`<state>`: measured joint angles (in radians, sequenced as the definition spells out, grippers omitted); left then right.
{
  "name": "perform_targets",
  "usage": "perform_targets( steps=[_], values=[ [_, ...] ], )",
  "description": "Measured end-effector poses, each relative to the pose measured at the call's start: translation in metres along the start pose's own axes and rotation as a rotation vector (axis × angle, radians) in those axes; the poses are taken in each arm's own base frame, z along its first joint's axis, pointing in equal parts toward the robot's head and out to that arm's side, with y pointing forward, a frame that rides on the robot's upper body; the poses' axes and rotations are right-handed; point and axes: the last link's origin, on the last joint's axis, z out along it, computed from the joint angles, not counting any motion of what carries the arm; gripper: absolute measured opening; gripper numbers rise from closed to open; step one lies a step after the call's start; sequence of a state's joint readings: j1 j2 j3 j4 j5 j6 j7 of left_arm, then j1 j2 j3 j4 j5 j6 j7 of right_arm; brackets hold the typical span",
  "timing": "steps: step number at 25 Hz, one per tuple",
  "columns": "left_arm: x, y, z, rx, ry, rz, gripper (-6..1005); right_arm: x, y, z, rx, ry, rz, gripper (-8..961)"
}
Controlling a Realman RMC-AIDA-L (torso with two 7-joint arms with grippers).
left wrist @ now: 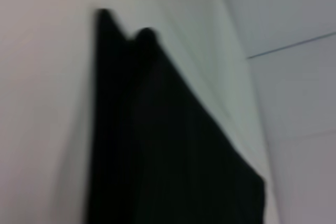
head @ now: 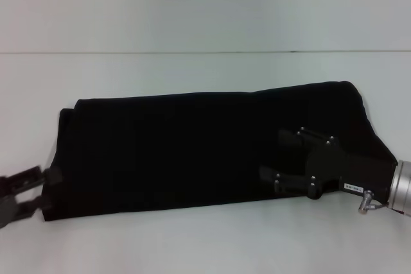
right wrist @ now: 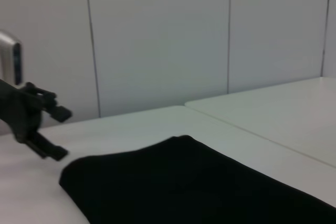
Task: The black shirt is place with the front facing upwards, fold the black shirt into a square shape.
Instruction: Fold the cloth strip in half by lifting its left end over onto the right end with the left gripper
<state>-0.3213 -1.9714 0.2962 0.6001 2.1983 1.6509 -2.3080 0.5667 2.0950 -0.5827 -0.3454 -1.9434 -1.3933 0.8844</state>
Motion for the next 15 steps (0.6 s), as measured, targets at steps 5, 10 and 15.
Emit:
perform_targets(
  steps=[5, 10, 15],
  values=[
    [0.003, -0.010, -0.015, 0.112, 0.003, -0.066, 888, 0.003, -0.003, 0.001, 0.028, 0.011, -0.001, 899],
    [0.004, -0.018, -0.014, 0.178, -0.009, -0.092, 888, 0.003, -0.006, 0.001, 0.053, 0.008, 0.005, 900],
    [0.006, -0.023, -0.010, 0.209, 0.010, -0.137, 888, 0.003, -0.011, 0.000, 0.083, 0.013, 0.003, 900]
  ],
)
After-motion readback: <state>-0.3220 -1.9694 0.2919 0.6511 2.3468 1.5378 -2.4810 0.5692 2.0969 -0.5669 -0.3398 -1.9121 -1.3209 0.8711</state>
